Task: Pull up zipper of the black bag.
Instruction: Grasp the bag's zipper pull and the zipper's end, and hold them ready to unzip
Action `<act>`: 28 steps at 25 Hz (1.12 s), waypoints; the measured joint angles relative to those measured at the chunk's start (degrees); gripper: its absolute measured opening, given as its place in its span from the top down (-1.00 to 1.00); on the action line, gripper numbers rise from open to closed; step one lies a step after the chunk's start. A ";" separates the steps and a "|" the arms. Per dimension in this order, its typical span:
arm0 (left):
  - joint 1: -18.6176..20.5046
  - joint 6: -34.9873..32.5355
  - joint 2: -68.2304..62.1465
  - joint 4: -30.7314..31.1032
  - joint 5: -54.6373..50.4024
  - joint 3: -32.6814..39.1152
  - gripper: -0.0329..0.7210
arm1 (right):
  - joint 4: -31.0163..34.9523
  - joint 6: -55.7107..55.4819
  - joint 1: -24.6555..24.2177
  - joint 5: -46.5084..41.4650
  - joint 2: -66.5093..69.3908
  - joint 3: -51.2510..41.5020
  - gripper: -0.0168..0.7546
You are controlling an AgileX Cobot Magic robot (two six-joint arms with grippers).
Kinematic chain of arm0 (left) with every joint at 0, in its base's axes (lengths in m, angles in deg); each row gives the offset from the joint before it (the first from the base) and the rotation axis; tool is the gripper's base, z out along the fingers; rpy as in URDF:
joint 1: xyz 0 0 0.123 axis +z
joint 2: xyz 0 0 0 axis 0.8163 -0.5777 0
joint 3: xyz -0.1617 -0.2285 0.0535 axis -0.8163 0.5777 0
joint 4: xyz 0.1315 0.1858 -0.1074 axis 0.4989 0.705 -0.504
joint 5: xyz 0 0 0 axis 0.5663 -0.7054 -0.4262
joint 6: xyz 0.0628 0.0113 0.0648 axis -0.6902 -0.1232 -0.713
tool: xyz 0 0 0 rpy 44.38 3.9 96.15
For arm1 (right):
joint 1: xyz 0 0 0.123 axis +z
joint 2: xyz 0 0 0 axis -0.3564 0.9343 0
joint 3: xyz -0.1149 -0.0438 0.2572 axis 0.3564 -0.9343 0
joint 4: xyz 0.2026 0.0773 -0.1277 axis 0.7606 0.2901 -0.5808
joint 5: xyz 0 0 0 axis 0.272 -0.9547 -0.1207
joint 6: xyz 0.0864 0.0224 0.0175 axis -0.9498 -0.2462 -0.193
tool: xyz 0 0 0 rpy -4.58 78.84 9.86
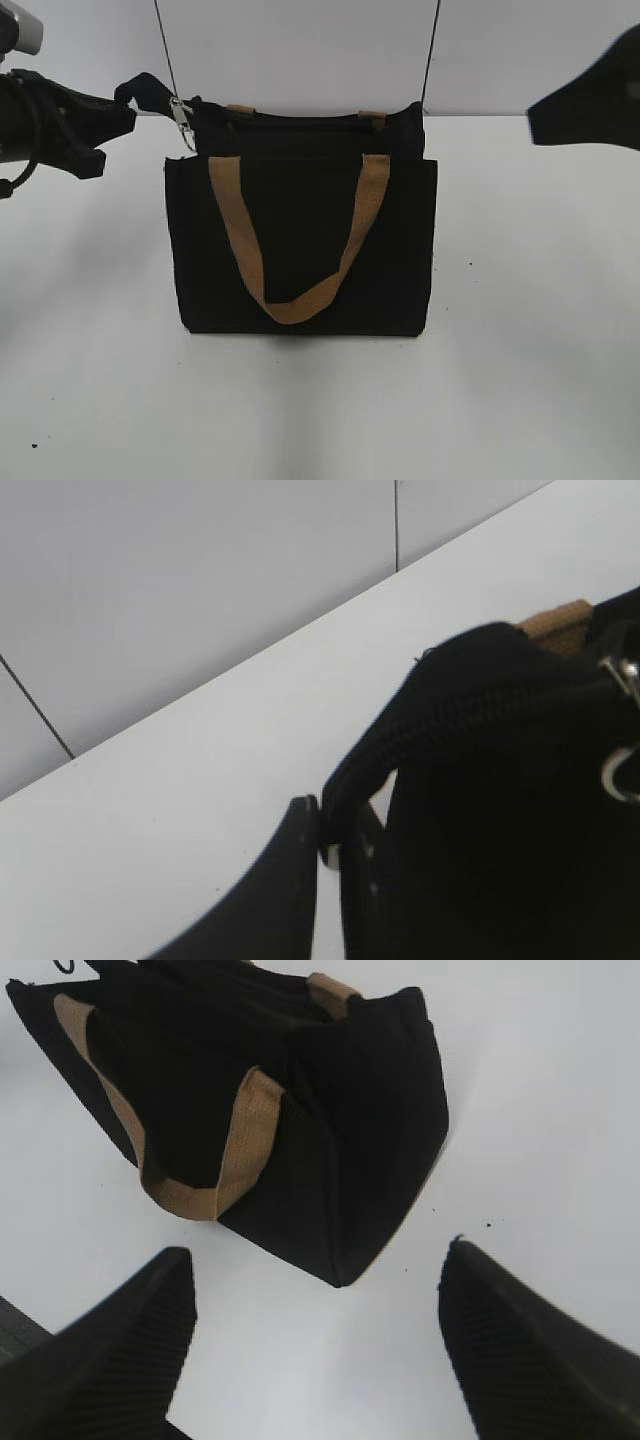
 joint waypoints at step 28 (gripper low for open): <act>0.00 0.00 0.00 -0.33 2.81 -0.99 0.82 | -16.93 -26.97 25.15 7.53 45.95 37.52 0.37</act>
